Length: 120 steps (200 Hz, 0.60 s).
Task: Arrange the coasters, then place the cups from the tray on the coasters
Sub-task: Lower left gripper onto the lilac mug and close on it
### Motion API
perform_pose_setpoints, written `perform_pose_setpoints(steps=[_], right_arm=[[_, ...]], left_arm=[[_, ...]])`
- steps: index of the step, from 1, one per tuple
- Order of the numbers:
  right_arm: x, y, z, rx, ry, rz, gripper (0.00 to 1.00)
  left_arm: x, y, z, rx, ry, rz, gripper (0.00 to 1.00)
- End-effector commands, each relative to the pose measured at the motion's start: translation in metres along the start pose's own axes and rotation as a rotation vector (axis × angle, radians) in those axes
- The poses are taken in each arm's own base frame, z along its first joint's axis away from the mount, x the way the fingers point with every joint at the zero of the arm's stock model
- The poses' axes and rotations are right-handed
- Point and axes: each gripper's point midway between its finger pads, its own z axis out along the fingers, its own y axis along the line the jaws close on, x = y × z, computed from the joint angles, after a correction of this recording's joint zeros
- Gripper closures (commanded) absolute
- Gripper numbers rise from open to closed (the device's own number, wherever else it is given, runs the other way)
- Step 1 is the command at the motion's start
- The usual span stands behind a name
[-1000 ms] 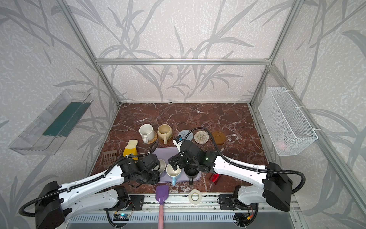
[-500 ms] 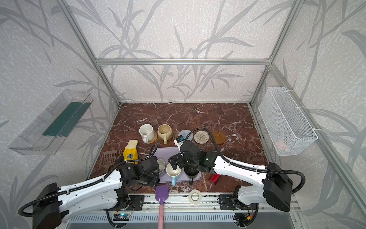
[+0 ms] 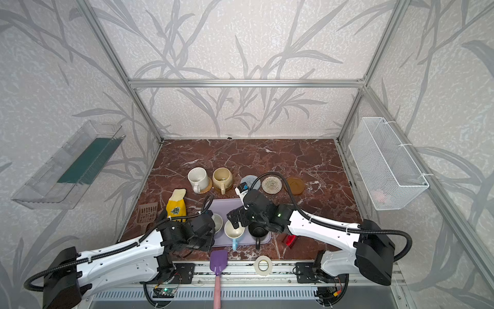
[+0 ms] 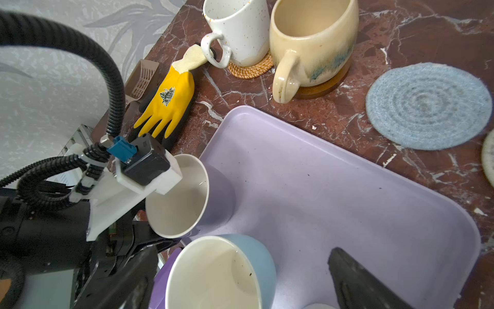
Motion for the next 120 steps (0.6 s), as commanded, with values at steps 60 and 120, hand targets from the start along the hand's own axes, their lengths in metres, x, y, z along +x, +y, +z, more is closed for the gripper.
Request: perform_pose_setpoints(steps=[60,120], right_arm=[[-0.009,-0.002,-0.004,0.01,-0.043,0.006,0.01],[-0.01,-0.003,-0.005,0.005,-0.061,0.013,0.0]], left_arm=[[-0.015,0.007,-0.013,-0.053,-0.07,-0.019,0.91],[-0.024,-0.002,-0.025,-0.028,-0.094,-0.029,0.94]])
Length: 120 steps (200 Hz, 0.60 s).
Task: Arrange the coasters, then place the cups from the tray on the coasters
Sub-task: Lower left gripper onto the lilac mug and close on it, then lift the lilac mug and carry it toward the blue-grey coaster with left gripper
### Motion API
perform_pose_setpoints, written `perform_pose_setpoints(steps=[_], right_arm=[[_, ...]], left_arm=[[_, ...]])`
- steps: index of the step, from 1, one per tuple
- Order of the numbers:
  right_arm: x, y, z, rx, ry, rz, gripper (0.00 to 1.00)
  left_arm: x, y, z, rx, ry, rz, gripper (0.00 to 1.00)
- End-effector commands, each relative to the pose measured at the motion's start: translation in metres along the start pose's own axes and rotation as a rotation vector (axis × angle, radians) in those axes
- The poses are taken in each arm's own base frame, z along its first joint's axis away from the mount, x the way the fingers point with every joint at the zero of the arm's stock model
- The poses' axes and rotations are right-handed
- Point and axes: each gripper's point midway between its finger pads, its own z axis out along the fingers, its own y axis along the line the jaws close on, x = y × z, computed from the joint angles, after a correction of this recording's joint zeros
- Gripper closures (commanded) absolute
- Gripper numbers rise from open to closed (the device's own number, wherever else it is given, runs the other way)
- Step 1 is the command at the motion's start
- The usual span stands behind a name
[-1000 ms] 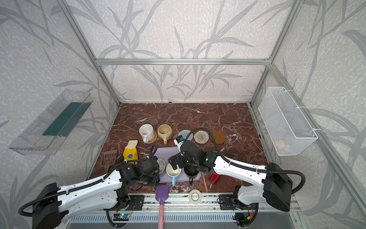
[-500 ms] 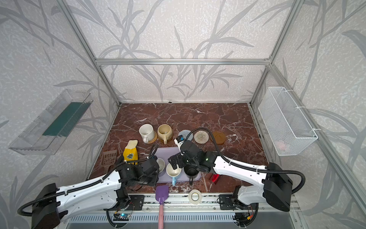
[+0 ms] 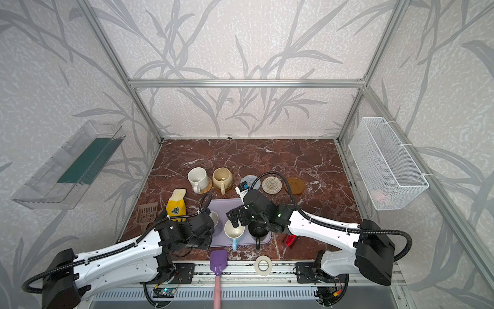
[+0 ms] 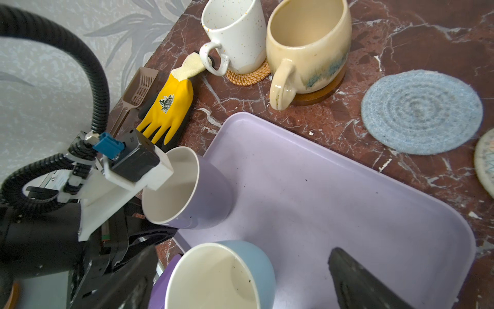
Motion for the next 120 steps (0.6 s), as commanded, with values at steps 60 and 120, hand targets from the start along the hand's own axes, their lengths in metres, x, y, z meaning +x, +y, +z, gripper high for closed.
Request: perform_pose_setpoints(steps=[60,120], right_arm=[[-0.007,0.0,-0.013,-0.027,-0.073,-0.001,0.0],[-0.012,-0.004,-0.028,-0.01,-0.107,0.006,0.0]], left_arm=[[-0.062,-0.015,-0.052,-0.048,-0.195,0.012,1.0],[-0.094,-0.007,-0.08,-0.153,-0.206,0.052,1.0]])
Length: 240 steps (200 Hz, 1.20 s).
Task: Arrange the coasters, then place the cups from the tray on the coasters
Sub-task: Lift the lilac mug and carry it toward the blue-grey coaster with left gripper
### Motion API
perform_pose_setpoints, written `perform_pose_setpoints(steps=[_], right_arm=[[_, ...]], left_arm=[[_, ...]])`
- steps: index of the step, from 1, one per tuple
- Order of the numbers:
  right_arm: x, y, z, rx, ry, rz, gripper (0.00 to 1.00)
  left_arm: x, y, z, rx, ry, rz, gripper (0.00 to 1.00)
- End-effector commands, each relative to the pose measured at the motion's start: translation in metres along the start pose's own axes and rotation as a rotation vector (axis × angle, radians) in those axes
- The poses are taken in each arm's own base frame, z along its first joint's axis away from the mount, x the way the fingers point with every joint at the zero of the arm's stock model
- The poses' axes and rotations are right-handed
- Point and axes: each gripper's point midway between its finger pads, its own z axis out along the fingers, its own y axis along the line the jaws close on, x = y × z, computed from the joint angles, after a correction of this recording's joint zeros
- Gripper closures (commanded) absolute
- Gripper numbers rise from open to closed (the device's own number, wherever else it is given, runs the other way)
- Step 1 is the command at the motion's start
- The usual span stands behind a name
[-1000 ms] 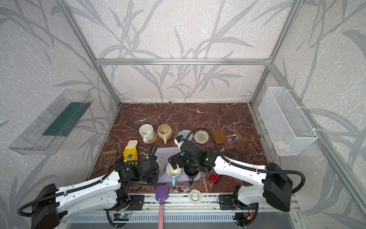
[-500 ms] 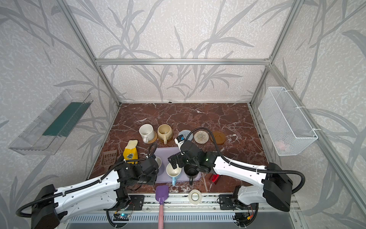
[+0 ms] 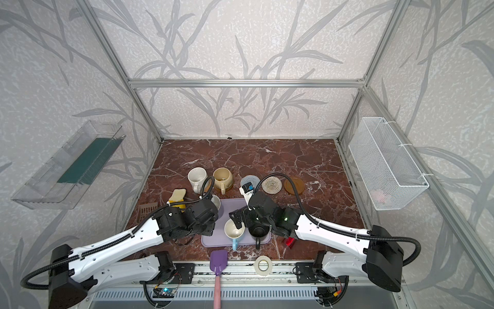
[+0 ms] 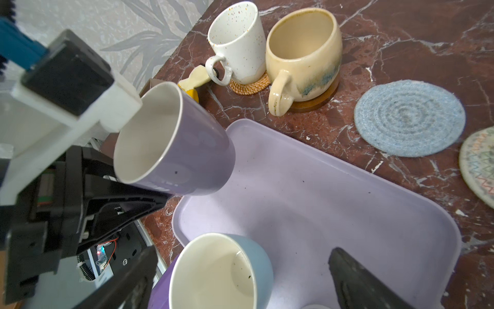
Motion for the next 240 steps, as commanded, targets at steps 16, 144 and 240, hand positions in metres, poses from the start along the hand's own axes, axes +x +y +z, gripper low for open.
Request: perform_pose_setpoints(steps=[16,144,240], right_arm=[[-0.014,-0.002,-0.015,0.005,-0.077,0.006,0.01],[-0.047,-0.103,-0.053,0.293,-0.105,0.149,0.01],[-0.072,-0.127,-0.06,0.312,-0.1,0.094,0.01]], left_arm=[[-0.039,0.006,-0.023,-0.035,-0.073,0.017,1.0],[-0.158,-0.066,-0.028,0.073,-0.119,0.026,1.0],[-0.194,-0.107,0.05,-0.027,0.012,-0.037,1.0]])
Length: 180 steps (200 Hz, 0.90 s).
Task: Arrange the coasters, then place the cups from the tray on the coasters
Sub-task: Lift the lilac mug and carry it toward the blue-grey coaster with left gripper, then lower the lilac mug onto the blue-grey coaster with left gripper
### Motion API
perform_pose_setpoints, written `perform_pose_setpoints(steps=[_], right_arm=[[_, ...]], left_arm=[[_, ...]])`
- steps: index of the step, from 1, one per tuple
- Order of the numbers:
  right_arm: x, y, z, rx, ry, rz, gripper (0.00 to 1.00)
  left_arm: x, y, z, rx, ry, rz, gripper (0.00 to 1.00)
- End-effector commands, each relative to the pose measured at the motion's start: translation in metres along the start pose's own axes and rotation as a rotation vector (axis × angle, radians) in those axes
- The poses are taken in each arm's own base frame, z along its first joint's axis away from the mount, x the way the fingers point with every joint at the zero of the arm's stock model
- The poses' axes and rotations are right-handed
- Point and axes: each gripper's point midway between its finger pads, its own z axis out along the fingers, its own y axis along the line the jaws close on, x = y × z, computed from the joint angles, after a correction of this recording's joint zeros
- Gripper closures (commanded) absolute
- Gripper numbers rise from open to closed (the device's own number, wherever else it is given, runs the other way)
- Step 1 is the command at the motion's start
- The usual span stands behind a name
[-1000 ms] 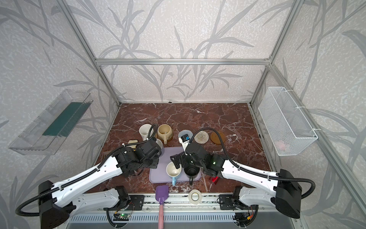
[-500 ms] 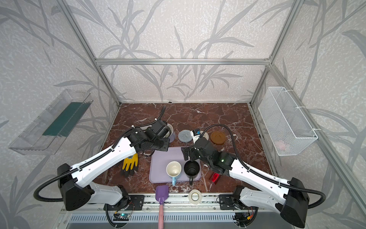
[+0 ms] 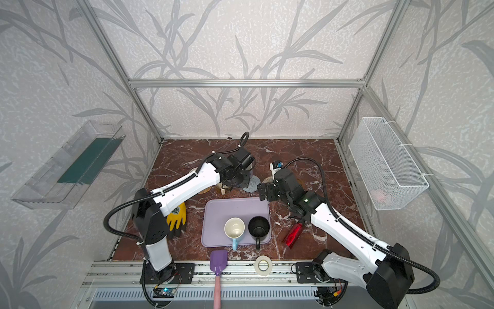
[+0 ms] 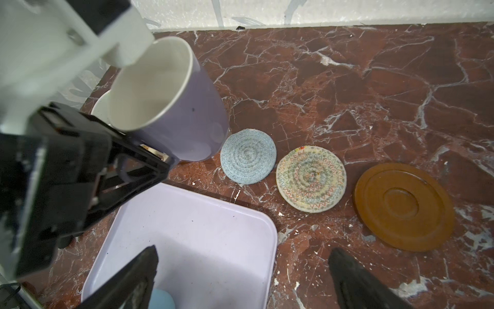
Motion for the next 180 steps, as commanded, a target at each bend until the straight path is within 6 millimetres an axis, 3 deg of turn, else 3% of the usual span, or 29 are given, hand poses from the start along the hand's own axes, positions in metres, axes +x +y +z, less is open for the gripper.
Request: perform_pose_setpoints(steps=[1,51,141,180], right_arm=[[-0.006,0.001,-0.003,-0.041,0.001,-0.009,0.01],[-0.004,-0.012,-0.003,-0.03,0.004,-0.021,0.01],[0.001,-0.013,0.009,-0.037,0.029,0.006,0.01],[0.0,-0.013,0.008,-0.038,0.029,0.007,0.01]], left_arm=[[-0.014,-0.001,-0.003,-0.027,-0.027,-0.05,1.0],[-0.022,-0.009,0.032,-0.055,-0.026,-0.075,1.0],[-0.023,-0.016,0.07,-0.066,-0.038,-0.155,1.0],[-0.021,-0.014,0.077,-0.084,-0.035,-0.157,1.0]])
